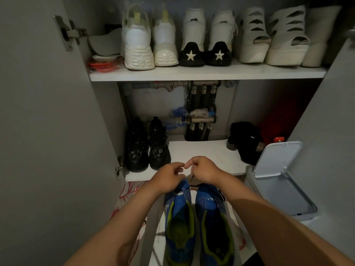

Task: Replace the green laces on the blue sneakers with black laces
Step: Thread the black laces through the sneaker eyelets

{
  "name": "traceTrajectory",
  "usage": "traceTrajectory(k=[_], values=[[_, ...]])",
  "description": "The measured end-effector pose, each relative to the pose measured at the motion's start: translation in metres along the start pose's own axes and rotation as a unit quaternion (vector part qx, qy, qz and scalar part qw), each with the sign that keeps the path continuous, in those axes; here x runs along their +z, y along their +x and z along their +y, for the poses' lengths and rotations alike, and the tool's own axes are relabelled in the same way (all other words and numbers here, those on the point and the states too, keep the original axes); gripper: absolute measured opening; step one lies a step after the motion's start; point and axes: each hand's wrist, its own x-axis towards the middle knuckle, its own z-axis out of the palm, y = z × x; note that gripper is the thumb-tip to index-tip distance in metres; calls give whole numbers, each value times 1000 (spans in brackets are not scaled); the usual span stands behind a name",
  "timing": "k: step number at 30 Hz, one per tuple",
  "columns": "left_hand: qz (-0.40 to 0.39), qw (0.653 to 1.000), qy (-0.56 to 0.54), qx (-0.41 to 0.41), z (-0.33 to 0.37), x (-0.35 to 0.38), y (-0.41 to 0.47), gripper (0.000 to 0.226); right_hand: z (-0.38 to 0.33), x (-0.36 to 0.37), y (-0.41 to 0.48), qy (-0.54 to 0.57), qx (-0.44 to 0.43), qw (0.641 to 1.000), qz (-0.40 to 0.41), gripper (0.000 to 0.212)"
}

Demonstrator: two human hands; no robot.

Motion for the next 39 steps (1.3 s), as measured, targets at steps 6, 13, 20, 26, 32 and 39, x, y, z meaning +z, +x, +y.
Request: traceTrajectory(k=[6,13,20,26,32,39], values=[[8,980,-192,-44,11,-20,-21,26,-21,1,-17,206,-41,978,-21,22],[88,990,-102,-31,-12,-29,-38,10,-27,21,-23,102,-67,992,-26,20],[104,988,-109,-29,-15,-34,-42,6,-28,35,-18,68,-80,994,0,2],[107,984,-117,-81,-17,-24,-32,11,-16,33,-13,27,-60,998,16,10],[-1,988,45,-150,-36,1,-27,15,5,34,-8,-106,-4,994,-16,7],[-28,984,60,-164,-38,8,-25,24,5,46,2,-238,-13,970,-42,8]])
